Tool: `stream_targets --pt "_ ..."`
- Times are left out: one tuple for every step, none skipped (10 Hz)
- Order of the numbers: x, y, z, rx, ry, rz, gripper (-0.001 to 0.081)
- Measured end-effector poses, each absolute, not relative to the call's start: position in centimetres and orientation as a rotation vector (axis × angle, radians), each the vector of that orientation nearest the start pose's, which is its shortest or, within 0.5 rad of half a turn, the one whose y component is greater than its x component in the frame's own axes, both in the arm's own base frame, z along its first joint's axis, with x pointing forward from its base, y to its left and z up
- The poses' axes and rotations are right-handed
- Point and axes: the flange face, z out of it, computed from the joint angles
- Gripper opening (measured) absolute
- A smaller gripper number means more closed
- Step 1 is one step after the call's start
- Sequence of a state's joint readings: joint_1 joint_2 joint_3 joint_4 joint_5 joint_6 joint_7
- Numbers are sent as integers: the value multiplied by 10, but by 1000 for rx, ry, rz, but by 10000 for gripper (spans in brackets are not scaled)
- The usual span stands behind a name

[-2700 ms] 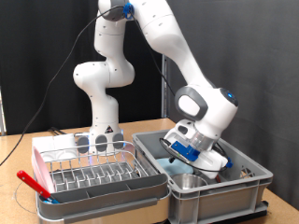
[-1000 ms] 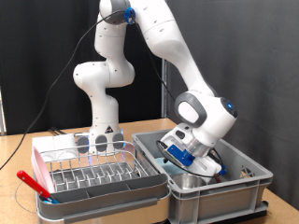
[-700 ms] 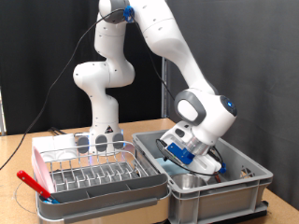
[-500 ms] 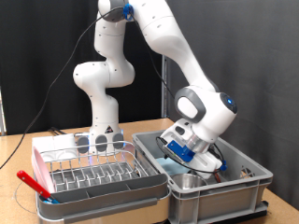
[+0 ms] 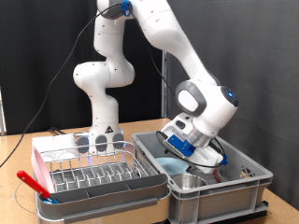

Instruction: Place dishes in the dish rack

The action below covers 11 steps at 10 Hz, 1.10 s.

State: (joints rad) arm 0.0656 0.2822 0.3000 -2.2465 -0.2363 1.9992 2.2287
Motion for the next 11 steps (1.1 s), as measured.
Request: stream_targets --pt "453 163 217 1739 -1975 -50 809" --pt "455 164 218 1750 -1986 -45 809" --pt "455 164 218 1755 -1989 -43 809" --pt "455 165 216 1755 -1986 -45 809" --pt "454 165 213 1755 -1980 -47 809" --pt "453 165 210 1755 -1970 -47 809" --pt "452 165 206 1756 -1959 -44 809" --pt "452 165 201 1757 -1952 -40 809" --pt "453 166 197 1767 -1957 -36 809" --pt "454 167 194 1778 -1961 -33 809" --pt "455 168 192 1790 -1964 -29 809"
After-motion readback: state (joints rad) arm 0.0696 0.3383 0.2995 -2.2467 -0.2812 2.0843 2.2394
